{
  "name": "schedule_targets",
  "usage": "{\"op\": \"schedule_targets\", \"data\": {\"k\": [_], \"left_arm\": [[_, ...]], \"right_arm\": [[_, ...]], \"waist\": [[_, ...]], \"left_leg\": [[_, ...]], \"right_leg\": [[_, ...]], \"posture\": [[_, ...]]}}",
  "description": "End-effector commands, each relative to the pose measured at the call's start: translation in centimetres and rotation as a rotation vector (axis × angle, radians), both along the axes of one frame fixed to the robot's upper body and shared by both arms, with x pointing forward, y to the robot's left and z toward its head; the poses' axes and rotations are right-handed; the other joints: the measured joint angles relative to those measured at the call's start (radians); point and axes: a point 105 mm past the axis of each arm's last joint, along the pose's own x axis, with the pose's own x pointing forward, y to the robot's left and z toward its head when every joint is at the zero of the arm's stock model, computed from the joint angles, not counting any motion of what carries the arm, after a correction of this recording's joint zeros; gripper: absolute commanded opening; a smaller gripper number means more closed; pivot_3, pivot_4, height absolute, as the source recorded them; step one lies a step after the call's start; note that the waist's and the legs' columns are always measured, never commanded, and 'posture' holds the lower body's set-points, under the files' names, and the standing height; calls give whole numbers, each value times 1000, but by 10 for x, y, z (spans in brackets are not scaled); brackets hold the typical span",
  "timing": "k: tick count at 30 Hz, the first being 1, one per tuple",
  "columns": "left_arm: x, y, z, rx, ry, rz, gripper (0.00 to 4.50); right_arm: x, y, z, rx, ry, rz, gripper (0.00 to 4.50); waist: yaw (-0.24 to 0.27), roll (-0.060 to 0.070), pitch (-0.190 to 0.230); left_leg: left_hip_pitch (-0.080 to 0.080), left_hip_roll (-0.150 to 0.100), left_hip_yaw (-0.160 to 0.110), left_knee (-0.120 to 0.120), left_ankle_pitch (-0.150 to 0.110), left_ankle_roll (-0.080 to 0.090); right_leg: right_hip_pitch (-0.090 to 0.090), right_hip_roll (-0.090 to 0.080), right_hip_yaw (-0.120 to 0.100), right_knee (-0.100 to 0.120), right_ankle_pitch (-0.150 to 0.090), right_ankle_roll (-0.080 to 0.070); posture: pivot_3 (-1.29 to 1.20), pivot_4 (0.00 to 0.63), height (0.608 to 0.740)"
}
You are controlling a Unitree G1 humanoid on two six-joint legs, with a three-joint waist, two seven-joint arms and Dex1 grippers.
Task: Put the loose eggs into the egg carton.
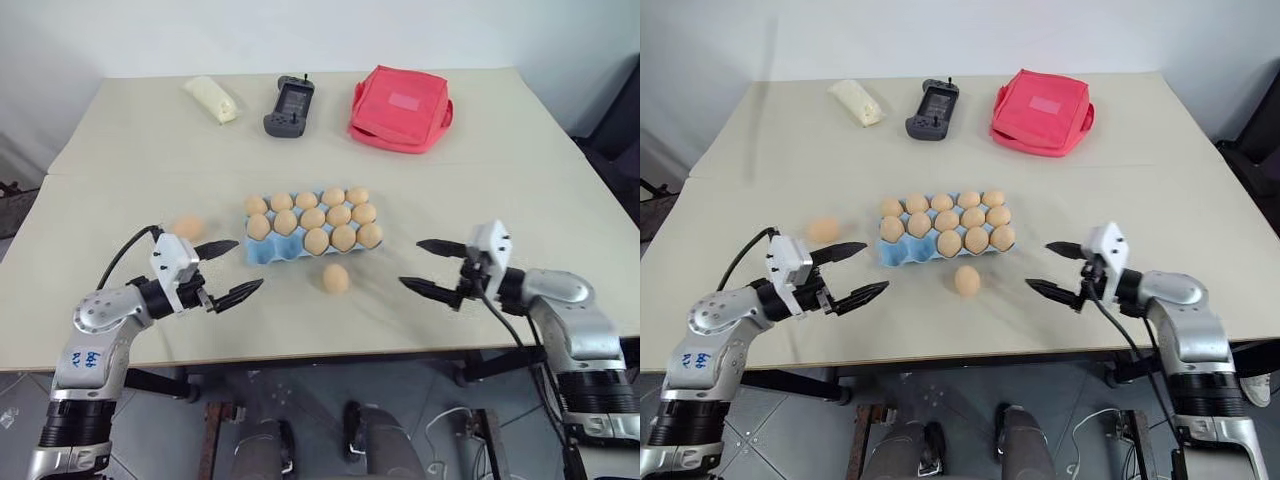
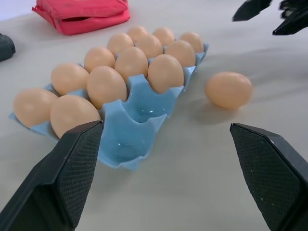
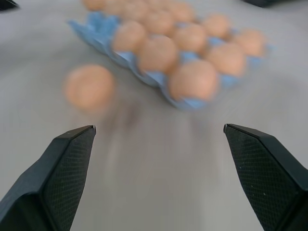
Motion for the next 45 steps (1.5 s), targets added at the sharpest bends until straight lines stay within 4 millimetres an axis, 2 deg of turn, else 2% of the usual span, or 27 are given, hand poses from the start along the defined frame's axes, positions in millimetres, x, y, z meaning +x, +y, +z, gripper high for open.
{"op": "schedule_targets", "data": {"k": [1,7,12,17,20,24,26,31,33,35,37,42,45], "left_arm": [[-12,7,8,30,-21,-14,4500],[-20,30,0,33,20,72,4500],[-27,28,-5,17,31,88,4500],[-29,27,-3,1,22,106,4500],[-30,28,-2,2,19,117,4500],[-32,32,-2,3,21,137,4500],[-33,33,-3,2,23,145,4500],[-32,31,-4,-6,23,153,4500],[-32,30,-4,-9,24,154,4500],[-32,28,-5,-14,25,155,4500],[-32,26,-4,-24,21,156,4500],[-30,28,1,-52,-10,185,4500],[-30,28,1,-57,-12,193,4500]], "right_arm": [[-6,34,1,-14,15,109,4472],[2,68,-7,-18,34,144,4472],[24,82,-27,-64,19,70,4472],[26,98,-36,-45,32,102,4472],[24,107,-29,-6,15,130,3872],[15,113,-15,28,-12,202,2462],[9,118,-6,39,-13,247,2219],[2,144,28,87,-71,349,2219],[8,151,38,91,-106,347,2219],[27,158,47,103,-143,293,2219],[42,165,49,97,-166,258,2219],[50,183,41,94,-148,274,2219],[50,191,39,103,-138,286,3263]], "waist": [[2,0,0],[2,0,0],[2,0,0],[-1,0,0],[-7,0,0],[-9,-1,0],[-8,-1,0],[-11,-1,0],[-16,0,0],[-21,-1,0],[-25,-1,0],[-27,-1,0],[-28,-1,0]], "left_leg": [[0,0,0,0,0,0],[-1,0,0,0,-1,1],[-1,-1,0,0,-1,1],[-2,-1,0,0,-1,0],[-1,0,0,0,-1,0],[-1,0,0,-1,-1,0],[-1,0,0,0,-1,0],[-1,0,0,0,-1,1],[-1,0,0,0,-1,1],[-1,0,0,-1,0,0],[-1,0,0,-1,0,0],[-2,0,0,-2,2,-5],[-3,0,0,-2,2,-5]], "right_leg": [[0,0,0,0,0,0],[0,-1,0,-1,0,0],[-1,-2,-1,-1,0,0],[-1,-2,-1,-1,0,0],[-1,-1,-1,-1,0,0],[-1,-1,-1,0,0,0],[-1,-1,-1,0,0,0],[-1,-1,0,0,0,0],[-1,-1,0,1,0,-1],[-2,-1,0,1,0,-1],[-2,-1,0,1,0,-1],[-2,-1,-1,1,0,-1],[-2,-1,-2,1,0,0]], "posture": [[0,150,740],[0,150,740],[0,150,740],[0,150,740],[0,150,740],[0,150,740],[0,150,740],[0,150,740],[0,150,740],[0,150,740],[0,150,740],[0,150,740],[0,150,740]]}}
